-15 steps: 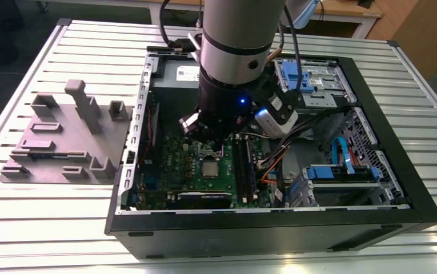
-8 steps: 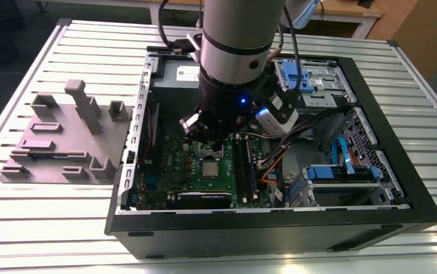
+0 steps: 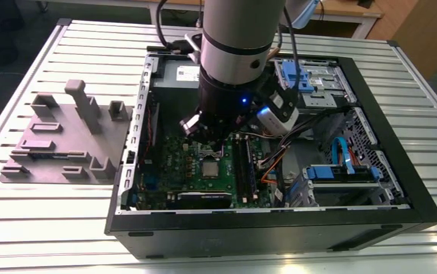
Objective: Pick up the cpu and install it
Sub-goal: 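Close the cpu cover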
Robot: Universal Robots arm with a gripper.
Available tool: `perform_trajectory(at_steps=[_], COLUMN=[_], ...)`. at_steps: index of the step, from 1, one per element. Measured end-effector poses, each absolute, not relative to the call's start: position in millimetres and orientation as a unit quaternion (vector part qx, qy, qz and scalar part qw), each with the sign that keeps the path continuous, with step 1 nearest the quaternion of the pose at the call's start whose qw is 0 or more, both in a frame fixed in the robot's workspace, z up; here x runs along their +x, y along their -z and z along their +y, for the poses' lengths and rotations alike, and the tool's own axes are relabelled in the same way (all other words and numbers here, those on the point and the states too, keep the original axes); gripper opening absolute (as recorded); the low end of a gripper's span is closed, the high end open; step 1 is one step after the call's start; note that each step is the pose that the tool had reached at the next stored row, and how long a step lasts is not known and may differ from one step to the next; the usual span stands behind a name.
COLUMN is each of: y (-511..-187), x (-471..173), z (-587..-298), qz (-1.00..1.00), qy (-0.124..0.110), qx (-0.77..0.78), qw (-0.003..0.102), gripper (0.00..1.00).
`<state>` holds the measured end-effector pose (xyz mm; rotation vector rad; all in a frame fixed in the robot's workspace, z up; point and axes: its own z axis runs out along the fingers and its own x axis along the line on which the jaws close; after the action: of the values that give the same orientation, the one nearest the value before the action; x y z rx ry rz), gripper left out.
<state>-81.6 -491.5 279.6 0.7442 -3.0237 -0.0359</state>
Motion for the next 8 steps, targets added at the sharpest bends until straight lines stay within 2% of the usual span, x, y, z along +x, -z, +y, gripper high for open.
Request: perform_trajectory(at_steps=[8], y=[-279.4], x=[-81.6], z=[-491.5], qz=[-0.96], qy=[0.011], qx=[0.281], qw=[0.014], gripper=[0.1])
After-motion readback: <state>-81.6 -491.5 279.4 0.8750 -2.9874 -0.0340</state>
